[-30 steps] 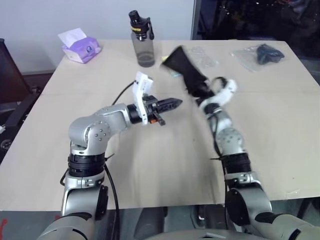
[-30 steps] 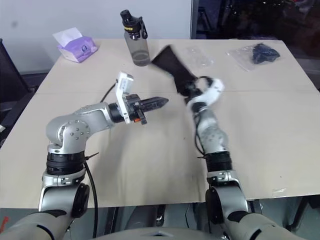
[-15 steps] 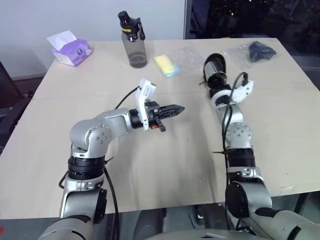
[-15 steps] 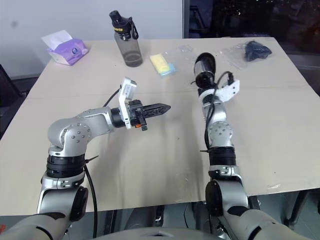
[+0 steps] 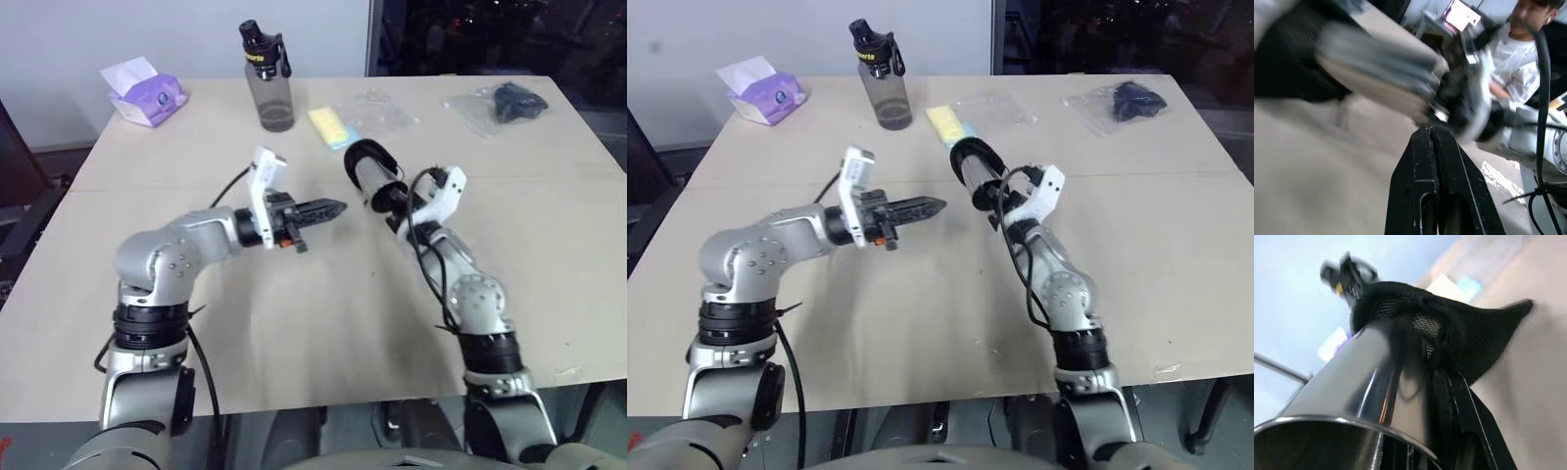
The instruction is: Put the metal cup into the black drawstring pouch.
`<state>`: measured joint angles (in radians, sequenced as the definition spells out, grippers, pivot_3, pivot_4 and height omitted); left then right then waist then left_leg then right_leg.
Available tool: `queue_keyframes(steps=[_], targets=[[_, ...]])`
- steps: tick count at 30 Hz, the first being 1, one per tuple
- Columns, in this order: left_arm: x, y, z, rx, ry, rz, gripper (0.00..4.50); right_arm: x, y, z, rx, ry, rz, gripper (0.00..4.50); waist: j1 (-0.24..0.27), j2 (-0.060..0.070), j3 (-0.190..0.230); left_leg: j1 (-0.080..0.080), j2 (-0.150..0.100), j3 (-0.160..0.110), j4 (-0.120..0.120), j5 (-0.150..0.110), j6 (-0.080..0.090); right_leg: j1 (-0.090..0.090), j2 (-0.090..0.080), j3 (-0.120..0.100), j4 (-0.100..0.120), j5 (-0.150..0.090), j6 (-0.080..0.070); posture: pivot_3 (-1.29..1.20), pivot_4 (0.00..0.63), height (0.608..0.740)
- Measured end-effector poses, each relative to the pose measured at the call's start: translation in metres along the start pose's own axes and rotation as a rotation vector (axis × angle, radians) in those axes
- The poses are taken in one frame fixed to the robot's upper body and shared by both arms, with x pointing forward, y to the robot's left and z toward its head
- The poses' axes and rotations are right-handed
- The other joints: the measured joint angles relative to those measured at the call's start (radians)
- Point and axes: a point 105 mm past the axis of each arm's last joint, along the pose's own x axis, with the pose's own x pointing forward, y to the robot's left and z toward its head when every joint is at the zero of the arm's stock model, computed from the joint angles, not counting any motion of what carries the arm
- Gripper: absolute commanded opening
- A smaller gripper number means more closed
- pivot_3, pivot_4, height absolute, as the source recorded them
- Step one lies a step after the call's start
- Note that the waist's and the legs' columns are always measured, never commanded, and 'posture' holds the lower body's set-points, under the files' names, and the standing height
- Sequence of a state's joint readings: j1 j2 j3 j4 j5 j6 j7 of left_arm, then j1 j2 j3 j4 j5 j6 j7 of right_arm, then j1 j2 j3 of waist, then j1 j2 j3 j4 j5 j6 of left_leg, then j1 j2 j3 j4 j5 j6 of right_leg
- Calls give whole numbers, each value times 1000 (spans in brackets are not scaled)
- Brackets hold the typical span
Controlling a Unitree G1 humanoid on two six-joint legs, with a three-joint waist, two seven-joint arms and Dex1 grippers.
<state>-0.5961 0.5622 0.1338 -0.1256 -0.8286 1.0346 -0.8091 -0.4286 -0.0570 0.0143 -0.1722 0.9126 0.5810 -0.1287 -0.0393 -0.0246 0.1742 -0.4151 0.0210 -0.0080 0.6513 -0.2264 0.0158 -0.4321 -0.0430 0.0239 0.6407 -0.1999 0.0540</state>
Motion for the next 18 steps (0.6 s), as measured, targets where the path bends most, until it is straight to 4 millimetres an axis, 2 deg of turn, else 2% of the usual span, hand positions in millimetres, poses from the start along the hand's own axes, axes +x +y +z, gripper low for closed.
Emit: queue_keyframes(steps=[4,10,14,18], targets=[[-6,4,3,-15,-6,-19,0,-9,10,4,-70,19,42,60,-3,0,0,1,1,0,0,0,0,0,2,0,0,0,0,0,150,740],[-7,8,6,-32,-14,-24,0,-13,13,-9,-120,83,64,60,-1,0,0,0,1,0,0,0,0,0,2,0,-1,0,0,0,150,740],[-4,15,14,-36,-38,3,0,-22,18,-23,-235,165,121,60,2,-1,0,0,1,0,0,0,0,0,1,0,-1,0,0,0,150,740],[-5,20,14,-21,-41,32,0,-26,15,-28,-257,186,124,60,-1,-1,0,0,1,0,0,0,0,0,2,1,-1,0,0,0,150,740]])
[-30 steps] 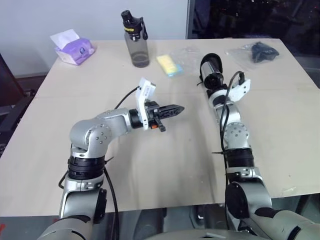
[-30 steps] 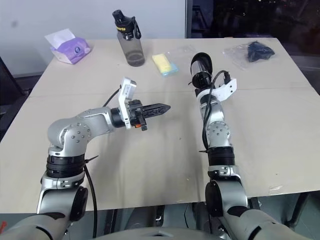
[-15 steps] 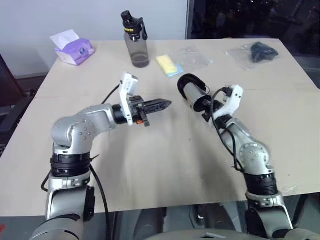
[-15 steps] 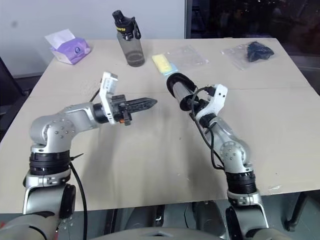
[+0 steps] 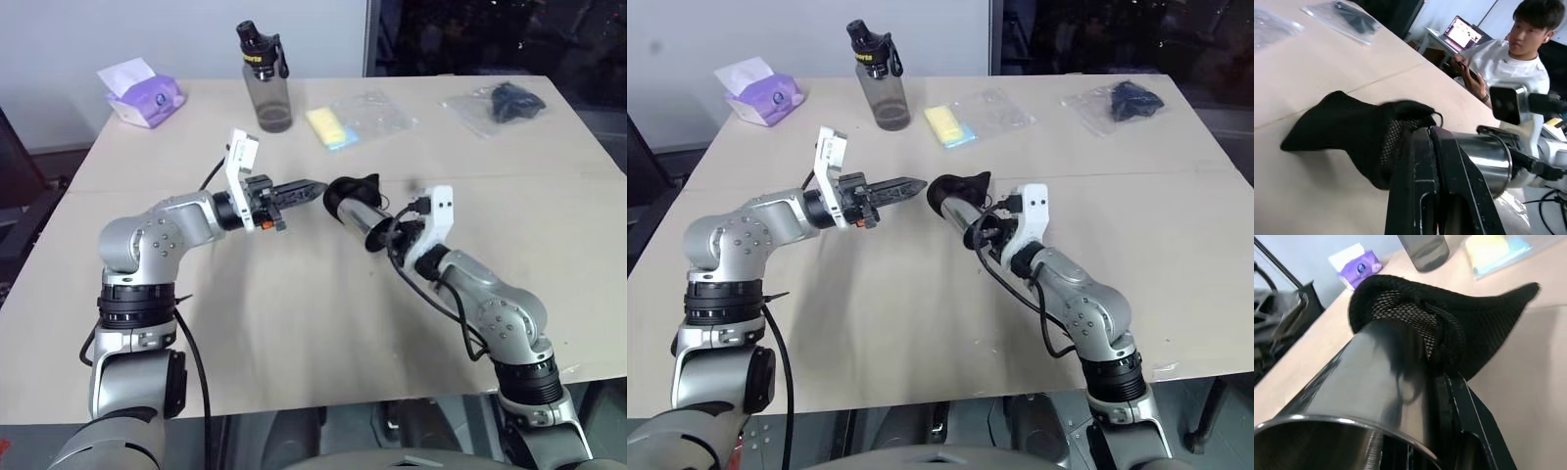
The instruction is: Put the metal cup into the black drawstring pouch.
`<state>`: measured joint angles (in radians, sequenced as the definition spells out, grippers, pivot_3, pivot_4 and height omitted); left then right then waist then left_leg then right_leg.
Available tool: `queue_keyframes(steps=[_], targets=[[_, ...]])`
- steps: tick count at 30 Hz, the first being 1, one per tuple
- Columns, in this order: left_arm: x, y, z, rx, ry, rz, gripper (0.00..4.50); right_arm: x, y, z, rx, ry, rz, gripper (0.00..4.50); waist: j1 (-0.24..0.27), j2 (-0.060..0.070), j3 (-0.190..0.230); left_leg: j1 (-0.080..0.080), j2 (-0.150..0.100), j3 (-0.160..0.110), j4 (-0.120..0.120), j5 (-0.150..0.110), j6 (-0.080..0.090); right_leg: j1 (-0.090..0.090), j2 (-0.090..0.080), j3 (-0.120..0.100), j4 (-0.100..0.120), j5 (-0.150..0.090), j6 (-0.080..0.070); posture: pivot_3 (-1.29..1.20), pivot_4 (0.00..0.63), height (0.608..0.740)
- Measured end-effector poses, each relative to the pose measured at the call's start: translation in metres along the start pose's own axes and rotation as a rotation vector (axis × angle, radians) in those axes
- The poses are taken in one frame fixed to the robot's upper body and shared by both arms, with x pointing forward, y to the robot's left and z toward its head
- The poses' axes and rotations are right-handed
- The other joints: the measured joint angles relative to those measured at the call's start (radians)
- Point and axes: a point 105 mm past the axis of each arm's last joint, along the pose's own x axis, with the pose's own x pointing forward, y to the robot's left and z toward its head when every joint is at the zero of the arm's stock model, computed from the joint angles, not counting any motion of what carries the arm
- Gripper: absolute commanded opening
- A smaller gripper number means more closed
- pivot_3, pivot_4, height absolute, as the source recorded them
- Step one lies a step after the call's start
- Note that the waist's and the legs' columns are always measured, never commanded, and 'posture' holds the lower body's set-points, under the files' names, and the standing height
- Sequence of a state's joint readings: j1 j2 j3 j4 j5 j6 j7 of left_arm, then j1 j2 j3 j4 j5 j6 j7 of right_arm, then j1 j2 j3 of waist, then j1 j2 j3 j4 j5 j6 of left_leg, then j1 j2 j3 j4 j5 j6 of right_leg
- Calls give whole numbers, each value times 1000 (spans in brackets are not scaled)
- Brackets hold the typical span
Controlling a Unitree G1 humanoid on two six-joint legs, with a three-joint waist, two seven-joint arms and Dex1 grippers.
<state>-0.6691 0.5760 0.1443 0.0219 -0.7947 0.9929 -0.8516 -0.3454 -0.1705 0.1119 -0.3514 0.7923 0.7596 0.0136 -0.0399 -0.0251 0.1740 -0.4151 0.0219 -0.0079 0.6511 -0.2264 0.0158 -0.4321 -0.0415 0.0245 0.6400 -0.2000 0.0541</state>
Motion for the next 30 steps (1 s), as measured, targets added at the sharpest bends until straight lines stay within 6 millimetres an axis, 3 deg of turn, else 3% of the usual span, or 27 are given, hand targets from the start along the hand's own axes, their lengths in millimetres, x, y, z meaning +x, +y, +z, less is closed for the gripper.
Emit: queue_keyframes(steps=[9,12,17,30], targets=[[12,13,-6,96,43,75,0,2,8,3,2,-22,30,60,2,0,0,0,0,0,0,0,0,0,0,0,0,0,0,0,150,740],[13,13,-3,105,36,66,755,2,8,3,2,-26,29,0,2,0,0,0,0,0,0,0,0,0,0,0,0,0,0,0,150,740],[12,14,-4,120,40,75,3084,2,8,4,4,-30,24,0,1,0,0,0,0,0,0,0,0,0,0,0,0,0,0,0,150,740],[8,7,-5,158,35,45,3084,3,9,3,18,-27,31,0,2,0,0,0,0,0,0,0,0,0,0,0,0,0,0,0,150,740]])
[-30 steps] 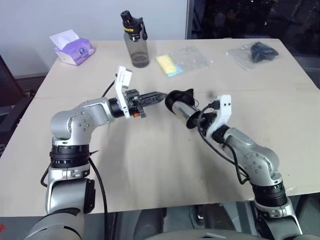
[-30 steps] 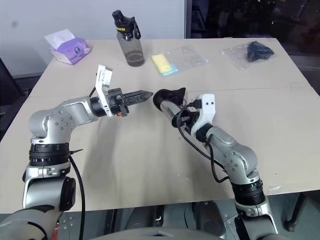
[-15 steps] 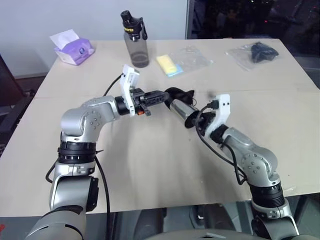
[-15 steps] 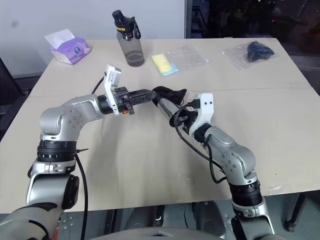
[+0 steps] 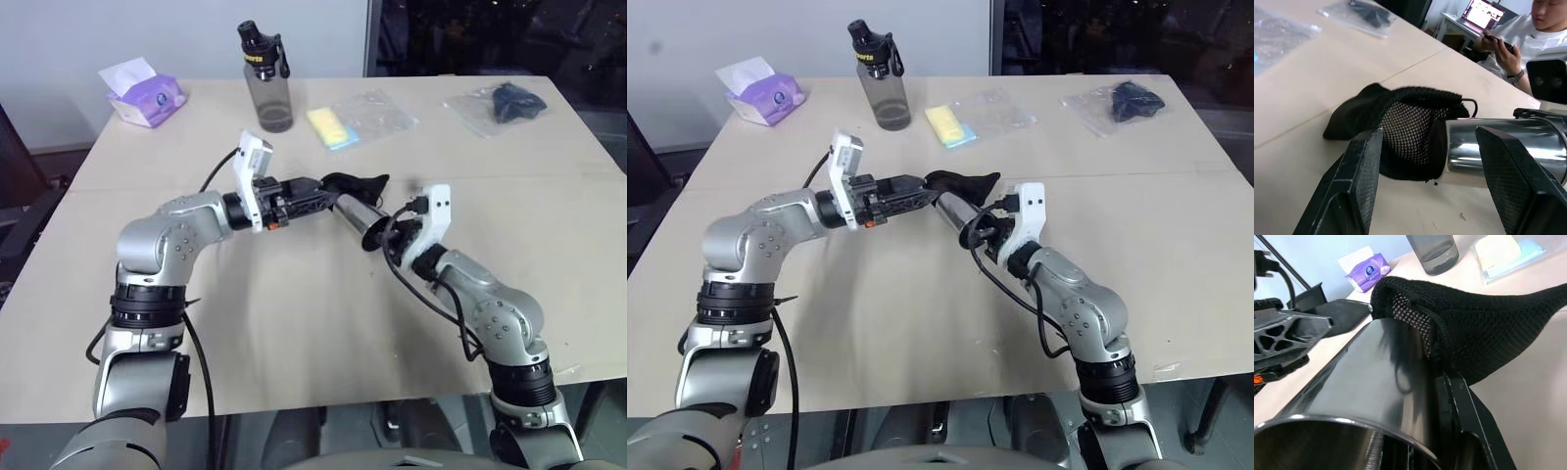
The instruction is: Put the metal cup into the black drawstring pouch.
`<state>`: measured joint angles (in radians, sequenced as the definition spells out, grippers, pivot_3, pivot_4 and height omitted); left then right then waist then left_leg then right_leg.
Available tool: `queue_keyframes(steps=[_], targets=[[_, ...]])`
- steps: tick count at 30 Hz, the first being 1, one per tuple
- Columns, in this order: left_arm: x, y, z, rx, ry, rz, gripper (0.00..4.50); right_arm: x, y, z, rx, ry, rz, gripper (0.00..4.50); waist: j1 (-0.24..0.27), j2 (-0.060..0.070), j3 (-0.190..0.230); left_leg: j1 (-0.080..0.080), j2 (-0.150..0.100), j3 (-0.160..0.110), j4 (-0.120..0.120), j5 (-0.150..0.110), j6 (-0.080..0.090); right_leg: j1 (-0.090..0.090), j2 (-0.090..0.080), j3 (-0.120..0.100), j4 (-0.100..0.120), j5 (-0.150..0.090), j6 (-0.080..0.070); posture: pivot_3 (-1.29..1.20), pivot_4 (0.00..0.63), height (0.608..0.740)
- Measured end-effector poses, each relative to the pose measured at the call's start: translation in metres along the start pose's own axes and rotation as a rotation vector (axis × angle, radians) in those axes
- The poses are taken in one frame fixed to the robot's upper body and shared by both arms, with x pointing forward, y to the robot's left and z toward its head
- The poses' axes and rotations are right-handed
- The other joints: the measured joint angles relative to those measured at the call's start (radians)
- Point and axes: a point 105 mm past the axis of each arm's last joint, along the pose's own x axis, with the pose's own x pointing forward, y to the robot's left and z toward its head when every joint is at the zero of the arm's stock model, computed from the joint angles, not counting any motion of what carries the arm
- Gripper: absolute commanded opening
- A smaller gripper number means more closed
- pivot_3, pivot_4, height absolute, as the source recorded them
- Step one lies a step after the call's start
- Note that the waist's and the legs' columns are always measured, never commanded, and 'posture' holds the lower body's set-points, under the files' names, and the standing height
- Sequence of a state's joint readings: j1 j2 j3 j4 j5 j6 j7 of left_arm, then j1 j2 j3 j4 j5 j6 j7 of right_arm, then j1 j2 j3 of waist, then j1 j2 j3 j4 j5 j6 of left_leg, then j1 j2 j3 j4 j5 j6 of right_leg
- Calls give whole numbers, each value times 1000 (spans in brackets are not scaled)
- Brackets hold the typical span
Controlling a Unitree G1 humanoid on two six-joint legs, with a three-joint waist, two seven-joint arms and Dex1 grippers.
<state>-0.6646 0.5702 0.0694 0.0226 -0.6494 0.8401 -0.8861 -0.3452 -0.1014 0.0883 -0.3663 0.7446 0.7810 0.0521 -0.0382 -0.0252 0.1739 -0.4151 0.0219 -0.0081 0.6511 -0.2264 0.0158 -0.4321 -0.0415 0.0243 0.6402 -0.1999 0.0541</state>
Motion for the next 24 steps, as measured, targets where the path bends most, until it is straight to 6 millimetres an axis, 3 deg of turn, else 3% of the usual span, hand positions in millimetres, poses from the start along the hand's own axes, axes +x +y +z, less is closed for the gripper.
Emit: queue_keyframes(steps=[9,17,20,24], targets=[[-8,7,6,23,-25,52,3084,-1,-4,3,10,-16,-18,0,0,0,0,0,0,0,0,0,0,0,0,0,0,0,0,0,150,740],[6,14,-4,77,-7,83,3084,0,-2,1,18,-6,-11,0,1,0,0,0,0,0,0,0,0,0,0,0,0,0,0,0,150,740],[13,18,-5,78,-10,81,2199,1,-1,2,18,-7,-8,0,1,0,0,0,0,0,0,0,0,0,0,0,0,0,0,0,150,740],[16,21,-4,76,-21,90,459,1,0,2,19,-8,-8,0,-1,0,0,0,0,0,0,0,0,0,0,0,0,0,0,0,150,740]])
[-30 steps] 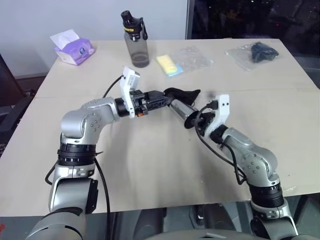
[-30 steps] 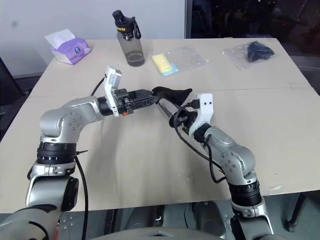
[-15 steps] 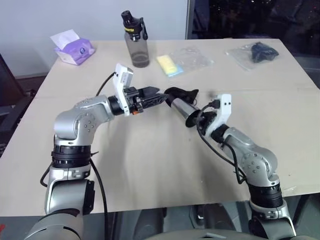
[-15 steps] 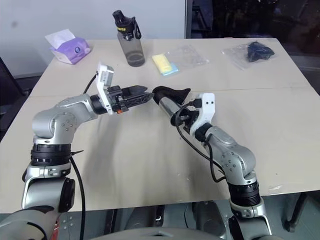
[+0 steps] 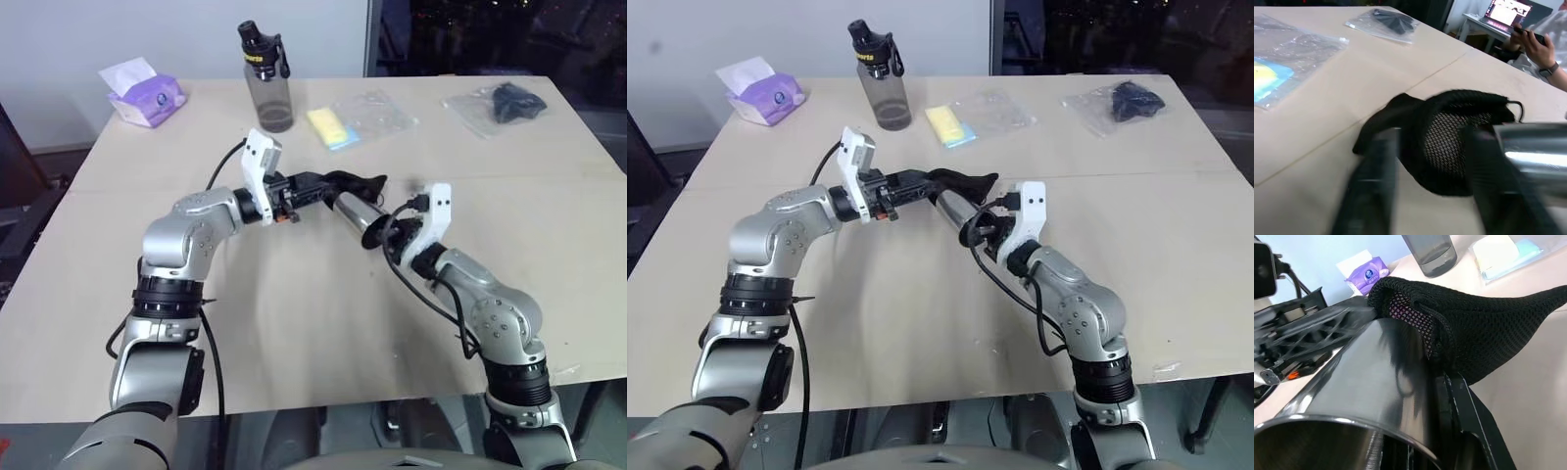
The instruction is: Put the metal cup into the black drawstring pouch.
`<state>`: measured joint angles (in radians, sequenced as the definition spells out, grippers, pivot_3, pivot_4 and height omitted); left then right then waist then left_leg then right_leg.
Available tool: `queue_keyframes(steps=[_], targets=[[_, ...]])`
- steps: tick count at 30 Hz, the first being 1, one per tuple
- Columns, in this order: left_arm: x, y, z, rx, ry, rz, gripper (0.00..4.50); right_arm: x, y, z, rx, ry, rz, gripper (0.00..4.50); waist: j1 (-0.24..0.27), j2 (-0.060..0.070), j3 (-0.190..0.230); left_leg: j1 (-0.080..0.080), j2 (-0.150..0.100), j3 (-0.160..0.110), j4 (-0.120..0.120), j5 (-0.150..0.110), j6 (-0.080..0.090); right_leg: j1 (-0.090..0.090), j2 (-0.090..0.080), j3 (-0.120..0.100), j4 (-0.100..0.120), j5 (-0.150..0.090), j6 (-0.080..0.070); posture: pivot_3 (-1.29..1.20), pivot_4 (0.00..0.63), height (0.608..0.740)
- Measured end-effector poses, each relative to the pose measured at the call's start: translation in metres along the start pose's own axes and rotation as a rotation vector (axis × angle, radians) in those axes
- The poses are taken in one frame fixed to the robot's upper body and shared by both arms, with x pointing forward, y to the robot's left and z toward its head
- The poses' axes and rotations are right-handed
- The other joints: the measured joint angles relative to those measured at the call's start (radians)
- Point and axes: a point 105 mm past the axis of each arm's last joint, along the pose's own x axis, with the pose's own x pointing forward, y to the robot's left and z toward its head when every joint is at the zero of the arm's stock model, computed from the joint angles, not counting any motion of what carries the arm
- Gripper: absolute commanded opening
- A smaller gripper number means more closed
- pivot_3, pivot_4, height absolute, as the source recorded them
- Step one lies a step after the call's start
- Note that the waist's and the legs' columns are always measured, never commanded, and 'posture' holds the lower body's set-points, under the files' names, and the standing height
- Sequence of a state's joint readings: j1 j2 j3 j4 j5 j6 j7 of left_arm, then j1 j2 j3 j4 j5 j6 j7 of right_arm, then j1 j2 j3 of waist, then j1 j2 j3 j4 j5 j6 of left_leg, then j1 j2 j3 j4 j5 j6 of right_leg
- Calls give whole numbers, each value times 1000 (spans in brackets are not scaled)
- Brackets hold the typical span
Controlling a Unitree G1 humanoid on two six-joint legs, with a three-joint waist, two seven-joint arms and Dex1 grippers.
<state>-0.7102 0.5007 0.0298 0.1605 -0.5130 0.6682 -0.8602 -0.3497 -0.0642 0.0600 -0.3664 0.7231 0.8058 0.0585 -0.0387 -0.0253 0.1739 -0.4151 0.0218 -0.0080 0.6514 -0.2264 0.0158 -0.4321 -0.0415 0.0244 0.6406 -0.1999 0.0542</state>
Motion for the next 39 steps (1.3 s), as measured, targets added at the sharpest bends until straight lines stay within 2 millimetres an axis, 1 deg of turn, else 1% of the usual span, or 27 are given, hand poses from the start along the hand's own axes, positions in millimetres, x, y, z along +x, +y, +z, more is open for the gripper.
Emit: queue_keyframes(steps=[1,8,11,13,14,15,16,17,18,19,24,28,32,39], targets=[[0,0,-1,-4,1,0,59,0,0,0,0,0,0,0,0,0,0,0,0,0,0,0,0,0,0,0,0,0,0,0,150,740],[0,0,-2,-6,1,-7,59,1,0,0,0,-3,-4,0,0,0,0,0,0,0,0,0,0,0,0,0,0,0,0,0,150,740],[0,-1,-3,-12,5,-11,59,4,2,6,32,-29,1,0,-1,0,0,0,0,0,0,0,0,0,0,0,0,0,0,0,150,740],[0,-1,-4,-14,7,-12,0,6,1,9,48,-42,1,698,0,0,0,0,0,0,0,0,0,0,0,0,0,0,0,0,150,740],[0,-2,-3,-12,8,-14,0,7,0,11,61,-48,-3,818,0,0,0,0,0,0,0,0,0,0,0,0,0,0,0,0,150,740],[0,-3,-3,-10,8,-17,0,8,0,11,73,-50,-5,1450,0,0,0,0,0,0,0,0,0,0,0,0,0,0,0,0,150,740],[0,-5,-1,-5,6,-23,0,9,-1,11,80,-48,-8,1856,1,0,0,0,0,0,0,0,0,0,0,0,0,0,0,0,150,740],[1,-7,0,-3,4,-28,0,10,-2,10,79,-40,-10,2397,1,0,0,0,0,0,0,0,0,0,0,0,0,0,0,0,150,740],[1,-8,0,-7,1,-33,0,11,-3,9,74,-33,-16,2843,0,0,0,0,0,0,0,0,0,0,0,0,0,0,0,0,150,740],[2,-8,0,-12,0,-36,0,12,-4,8,68,-28,-23,3195,0,0,0,0,0,0,0,0,0,0,0,0,0,0,0,0,150,740],[4,-11,-1,-36,-3,-49,0,14,-10,7,30,-14,-54,3195,0,0,0,0,0,0,0,0,0,0,0,0,0,0,0,0,150,740],[3,-11,-1,-38,-6,-50,0,12,-17,5,-62,13,-78,3195,0,0,0,0,0,0,0,0,0,0,0,0,0,0,0,0,150,740],[3,-11,1,-44,-13,-50,0,11,-21,4,-101,24,-88,3195,0,0,0,0,0,0,0,0,0,0,0,0,0,0,0,0,150,740],[3,-12,0,-52,-5,-54,0,12,-15,-8,-145,66,-57,3195,-1,0,0,0,0,0,0,0,0,0,0,0,0,0,0,0,150,740]])
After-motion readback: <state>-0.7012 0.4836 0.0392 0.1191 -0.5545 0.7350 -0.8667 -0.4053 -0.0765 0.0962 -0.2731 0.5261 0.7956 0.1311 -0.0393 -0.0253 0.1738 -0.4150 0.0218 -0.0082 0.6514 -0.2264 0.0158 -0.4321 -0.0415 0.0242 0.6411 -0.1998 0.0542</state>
